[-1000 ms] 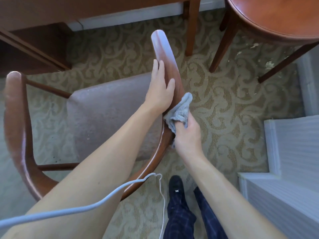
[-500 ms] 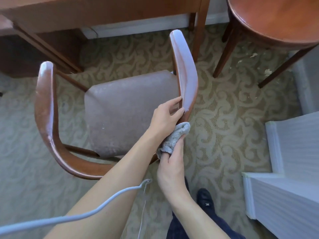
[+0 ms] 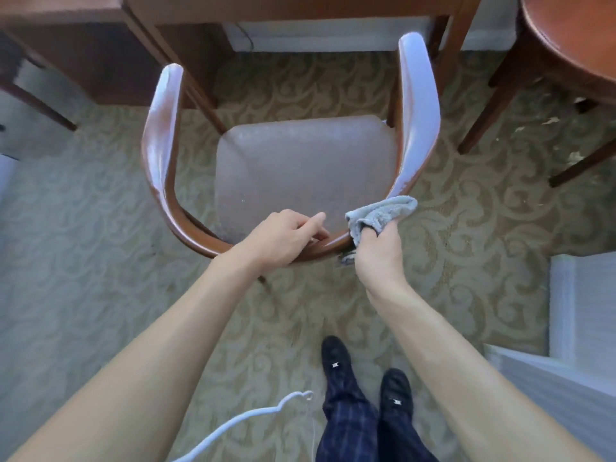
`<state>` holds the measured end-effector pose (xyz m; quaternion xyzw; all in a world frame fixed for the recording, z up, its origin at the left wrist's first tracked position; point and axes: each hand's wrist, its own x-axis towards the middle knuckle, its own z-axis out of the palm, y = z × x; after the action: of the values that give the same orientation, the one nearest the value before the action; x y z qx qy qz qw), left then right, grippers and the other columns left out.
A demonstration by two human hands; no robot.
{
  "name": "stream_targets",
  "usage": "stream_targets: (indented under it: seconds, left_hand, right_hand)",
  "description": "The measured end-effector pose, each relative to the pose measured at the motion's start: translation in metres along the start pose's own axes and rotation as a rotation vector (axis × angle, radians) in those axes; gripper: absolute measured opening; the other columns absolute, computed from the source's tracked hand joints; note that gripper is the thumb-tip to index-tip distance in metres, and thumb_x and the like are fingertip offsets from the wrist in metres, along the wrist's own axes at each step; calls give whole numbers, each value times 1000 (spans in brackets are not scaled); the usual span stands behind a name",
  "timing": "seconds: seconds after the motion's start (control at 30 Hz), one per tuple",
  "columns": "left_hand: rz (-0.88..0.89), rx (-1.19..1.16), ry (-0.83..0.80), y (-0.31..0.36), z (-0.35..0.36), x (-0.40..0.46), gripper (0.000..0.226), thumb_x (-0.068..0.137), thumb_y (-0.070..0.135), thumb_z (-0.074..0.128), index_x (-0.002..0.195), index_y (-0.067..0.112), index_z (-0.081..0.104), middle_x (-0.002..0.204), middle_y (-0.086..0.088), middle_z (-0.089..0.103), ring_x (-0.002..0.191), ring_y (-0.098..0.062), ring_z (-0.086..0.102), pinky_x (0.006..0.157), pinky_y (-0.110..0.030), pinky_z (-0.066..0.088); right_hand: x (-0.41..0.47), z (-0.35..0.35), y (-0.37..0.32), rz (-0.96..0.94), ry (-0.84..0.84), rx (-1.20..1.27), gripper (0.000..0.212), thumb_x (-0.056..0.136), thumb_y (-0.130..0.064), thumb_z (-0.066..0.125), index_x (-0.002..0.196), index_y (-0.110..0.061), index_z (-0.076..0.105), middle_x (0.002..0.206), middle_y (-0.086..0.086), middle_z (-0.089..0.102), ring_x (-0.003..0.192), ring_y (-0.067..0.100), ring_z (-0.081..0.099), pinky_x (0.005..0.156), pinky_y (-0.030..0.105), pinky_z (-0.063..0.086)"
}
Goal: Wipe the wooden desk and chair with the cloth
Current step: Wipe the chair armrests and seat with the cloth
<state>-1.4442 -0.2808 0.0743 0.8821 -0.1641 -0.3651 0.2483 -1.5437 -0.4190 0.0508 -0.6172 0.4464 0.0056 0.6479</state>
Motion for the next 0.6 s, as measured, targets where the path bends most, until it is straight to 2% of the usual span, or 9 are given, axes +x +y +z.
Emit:
stream_targets:
  seconds: [0.1,0.17,0.27,0.3,0.37,0.43,0.5,0.57,0.6]
  left_hand:
    - [23,-32,55,-11,9,-6,54,105,57,35,91,33,81,88,10,78,91,-16,70,90,-34,51]
    - [29,-43,85,-13,12,-4,59,104,60,36,74,23,70,71,4,66,74,-22,59,76,-36,47]
    - [39,-109,23,-15,9,-2,56,103,61,36,97,31,83,92,14,79,94,-10,71,94,-31,50]
    - [51,-118,11,-16,8,-3,56,102,61,35,102,33,83,97,14,80,101,-8,72,101,-32,50]
    - [79,-128,3,-19,8,-4,55,101,61,35,105,34,83,99,14,81,105,-9,72,106,-36,49]
    - [92,-108,23,-23,9,-4,53,104,59,36,107,34,82,101,13,80,106,-11,70,104,-34,49]
    - [109,-80,33,-24,10,-3,56,104,60,35,96,29,82,94,11,79,98,-15,69,93,-35,50]
    - [111,-42,50,-22,12,-4,62,105,58,35,70,17,65,70,6,66,77,-23,59,71,-36,45]
    - [108,-22,51,-22,12,-5,63,105,58,34,68,14,61,66,2,61,73,-25,55,67,-36,42]
  right_hand:
    - [-26,24,10,19,-11,69,58,105,-11,35,159,-21,15,127,-6,56,100,-10,59,73,4,43]
    - [-44,45,16,62,-31,100,53,106,-12,36,156,-17,20,139,2,55,115,6,56,86,15,40]
    - [-66,88,22,233,-101,228,37,106,-12,40,143,-10,42,133,9,62,113,16,58,75,10,48]
    - [-72,103,22,280,-134,319,36,104,-14,42,139,-10,47,133,11,64,114,19,61,82,12,52]
    - [-78,118,23,313,-134,439,50,89,-31,48,136,-15,55,131,11,67,118,24,65,103,37,54]
    - [-74,116,27,261,-95,458,55,77,-40,49,125,-19,65,121,8,73,112,24,69,102,48,54]
    - [-69,104,23,237,-25,412,37,80,-42,51,104,-22,70,110,5,76,104,24,72,97,46,57]
    - [-54,87,20,203,69,368,21,92,-38,51,91,-21,65,111,8,74,104,27,71,98,47,56]
    - [-46,77,17,182,114,329,21,95,-35,50,89,-21,63,112,10,73,104,29,70,97,48,56]
